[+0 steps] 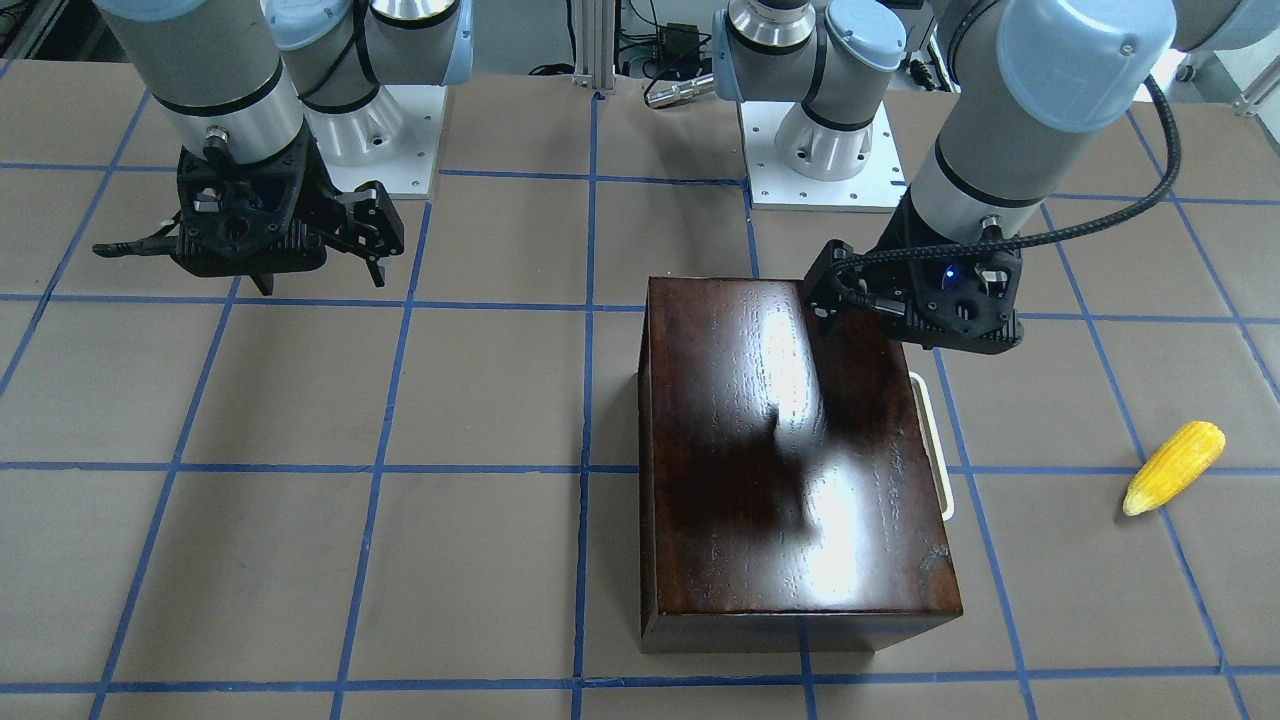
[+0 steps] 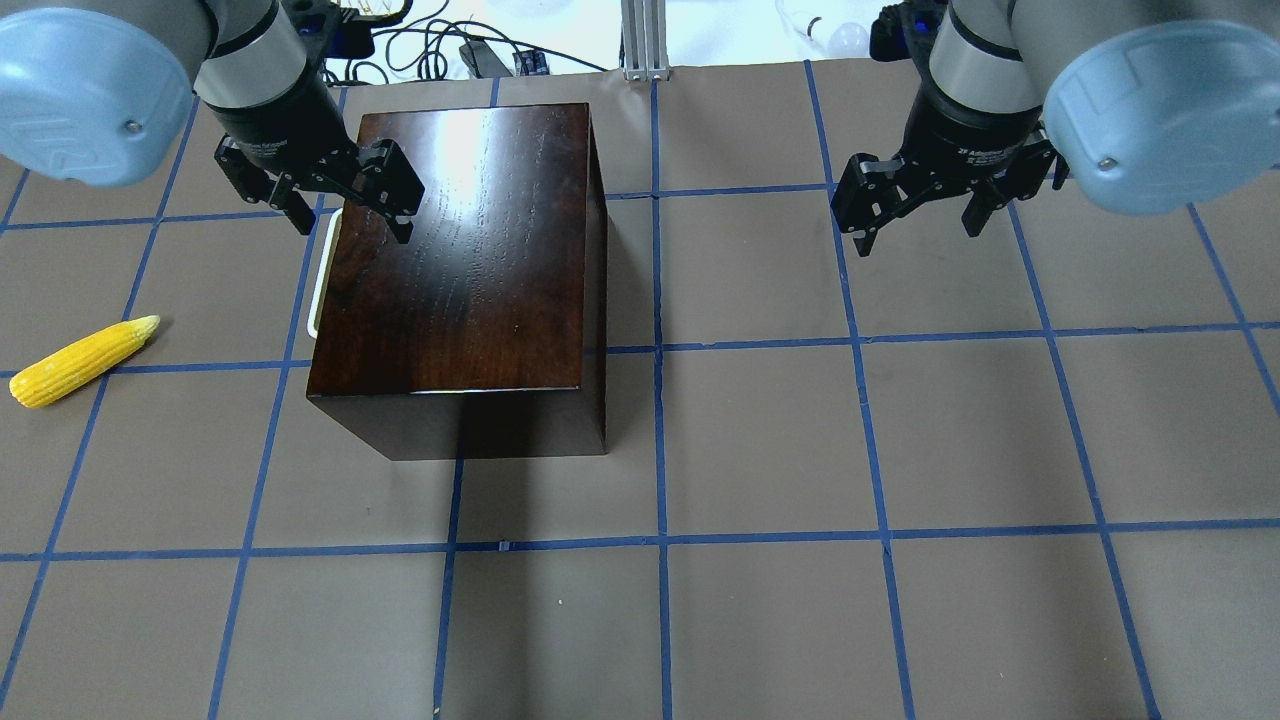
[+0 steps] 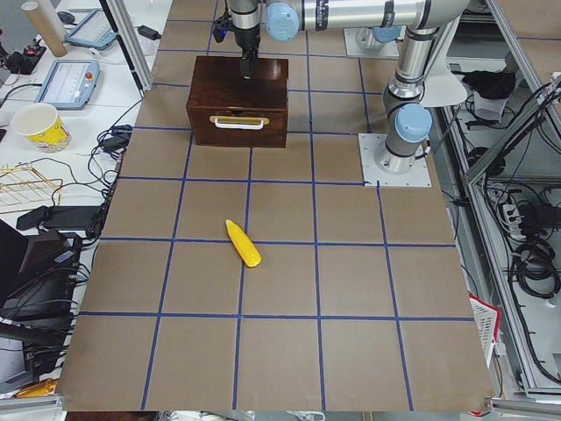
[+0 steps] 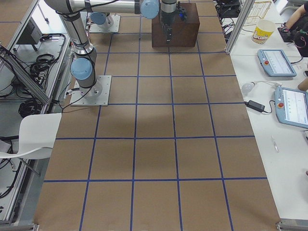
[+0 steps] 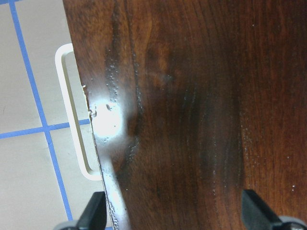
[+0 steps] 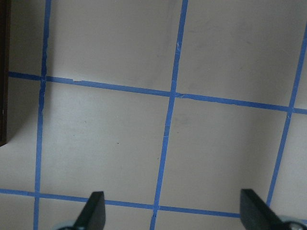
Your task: Open drawer and put corn inside
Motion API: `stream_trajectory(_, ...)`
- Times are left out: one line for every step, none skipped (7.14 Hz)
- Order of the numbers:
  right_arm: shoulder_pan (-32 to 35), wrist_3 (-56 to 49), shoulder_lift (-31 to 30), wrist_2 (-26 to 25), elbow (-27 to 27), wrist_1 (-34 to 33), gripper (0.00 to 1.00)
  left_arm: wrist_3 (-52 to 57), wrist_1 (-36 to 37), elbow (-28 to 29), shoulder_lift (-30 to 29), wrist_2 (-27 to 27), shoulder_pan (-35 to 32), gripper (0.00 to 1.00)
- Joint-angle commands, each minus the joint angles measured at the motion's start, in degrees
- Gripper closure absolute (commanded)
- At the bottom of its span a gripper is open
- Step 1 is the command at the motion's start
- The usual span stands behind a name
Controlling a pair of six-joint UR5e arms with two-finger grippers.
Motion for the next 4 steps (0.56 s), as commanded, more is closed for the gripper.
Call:
stream_trajectory(-0.14,0.0,0.0,0.0,0.0,0.0,0.0,-0.14,0.17,0.0,0.03,0.12,-0.01,0.0)
stream_trajectory(-0.14,0.0,0.0,0.0,0.0,0.0,0.0,-0.32,0.17,0.0,-0.05,0.03,0.08,0.0)
stream_trajectory(0.03,0.0,0.0,0.0,0.0,0.0,0.0,-0.32,0.09,0.0,-0.05,-0.14,0.08,0.0)
stream_trajectory(0.04,0.0,0.0,0.0,0.0,0.0,0.0,-0.23,0.0,0.0,0.3,0.03,0.0,0.0)
